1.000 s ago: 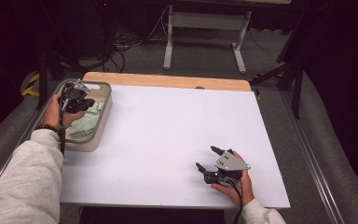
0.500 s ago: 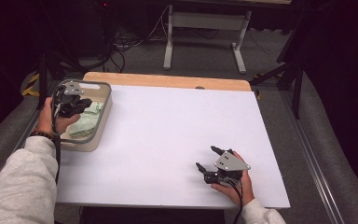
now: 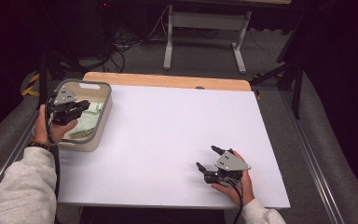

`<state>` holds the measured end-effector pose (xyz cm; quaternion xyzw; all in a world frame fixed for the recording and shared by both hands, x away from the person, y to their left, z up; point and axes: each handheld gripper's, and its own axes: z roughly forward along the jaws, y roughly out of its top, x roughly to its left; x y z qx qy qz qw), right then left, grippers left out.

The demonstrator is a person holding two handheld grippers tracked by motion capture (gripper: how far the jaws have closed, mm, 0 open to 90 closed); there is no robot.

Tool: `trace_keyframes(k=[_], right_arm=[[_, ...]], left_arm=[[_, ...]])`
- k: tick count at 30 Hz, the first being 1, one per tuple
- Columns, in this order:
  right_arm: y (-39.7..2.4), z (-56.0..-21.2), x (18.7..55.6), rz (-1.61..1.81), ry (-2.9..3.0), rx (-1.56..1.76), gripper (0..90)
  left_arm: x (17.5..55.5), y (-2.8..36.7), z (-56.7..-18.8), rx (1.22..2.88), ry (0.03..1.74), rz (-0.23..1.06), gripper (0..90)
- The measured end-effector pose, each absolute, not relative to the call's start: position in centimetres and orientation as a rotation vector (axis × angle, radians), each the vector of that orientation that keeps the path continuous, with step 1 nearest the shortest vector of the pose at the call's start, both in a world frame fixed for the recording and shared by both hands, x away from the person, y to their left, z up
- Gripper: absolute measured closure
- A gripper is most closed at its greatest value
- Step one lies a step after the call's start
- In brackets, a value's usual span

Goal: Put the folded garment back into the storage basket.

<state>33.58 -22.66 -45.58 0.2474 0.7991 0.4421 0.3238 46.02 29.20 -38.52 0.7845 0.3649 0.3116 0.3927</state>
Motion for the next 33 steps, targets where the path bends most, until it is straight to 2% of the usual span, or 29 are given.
trace_keyframes(k=[13,27,33], right_arm=[[-22.6,-45.7,33.6,1.156,2.106,0.651,22.1],[-22.6,-45.7,33.6,1.156,2.115,0.654,22.1],[-22.6,-45.7,33.7,1.153,2.107,0.655,21.9]], left_arm=[[44.5,29.4,-38.5,1.894,0.916,0.829,81.0],[42.3,29.9,-38.8,1.787,0.910,0.848,73.8],[41.8,29.6,-38.9,1.777,0.896,0.842,65.0]])
